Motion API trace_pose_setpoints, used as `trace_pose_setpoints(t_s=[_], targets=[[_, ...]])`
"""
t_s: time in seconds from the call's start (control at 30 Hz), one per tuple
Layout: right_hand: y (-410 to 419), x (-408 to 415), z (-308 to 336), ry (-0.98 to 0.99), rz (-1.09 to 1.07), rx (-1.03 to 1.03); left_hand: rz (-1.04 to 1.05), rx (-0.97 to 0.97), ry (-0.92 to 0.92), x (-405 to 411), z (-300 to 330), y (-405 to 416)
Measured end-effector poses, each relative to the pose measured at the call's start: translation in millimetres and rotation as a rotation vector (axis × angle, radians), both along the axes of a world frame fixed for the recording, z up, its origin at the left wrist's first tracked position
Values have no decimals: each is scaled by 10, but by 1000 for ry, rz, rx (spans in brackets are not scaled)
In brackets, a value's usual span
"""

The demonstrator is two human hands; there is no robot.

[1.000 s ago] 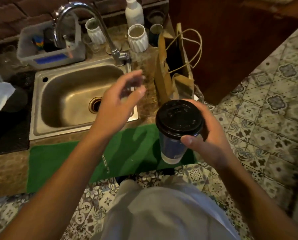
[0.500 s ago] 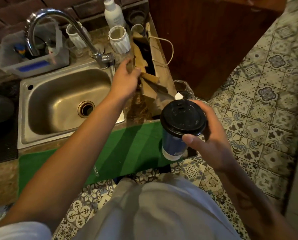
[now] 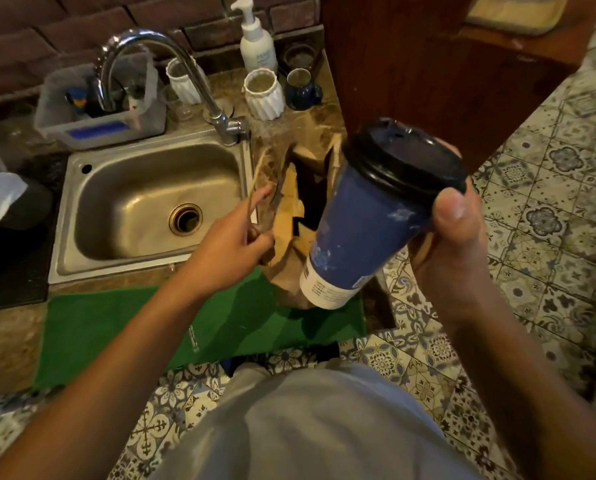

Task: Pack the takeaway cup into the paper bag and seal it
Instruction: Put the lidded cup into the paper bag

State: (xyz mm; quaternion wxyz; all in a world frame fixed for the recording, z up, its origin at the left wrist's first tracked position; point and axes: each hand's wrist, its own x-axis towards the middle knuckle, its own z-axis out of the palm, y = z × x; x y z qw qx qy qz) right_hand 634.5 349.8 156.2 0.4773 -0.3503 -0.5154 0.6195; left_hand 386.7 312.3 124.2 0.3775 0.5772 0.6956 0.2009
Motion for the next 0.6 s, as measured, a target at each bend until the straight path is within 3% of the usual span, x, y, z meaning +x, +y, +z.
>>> trace_pose_setpoints(t_s=[0.27, 0.4, 0.6], targets=[[55, -395, 20, 40, -17, 82, -9, -41, -45, -165, -69, -397], [9, -518, -103, -206, -1, 271, -2, -31, -32, -289, -69, -512], [-19, -514, -197, -514, 300, 405, 119, 27, -38, -405, -77, -628]])
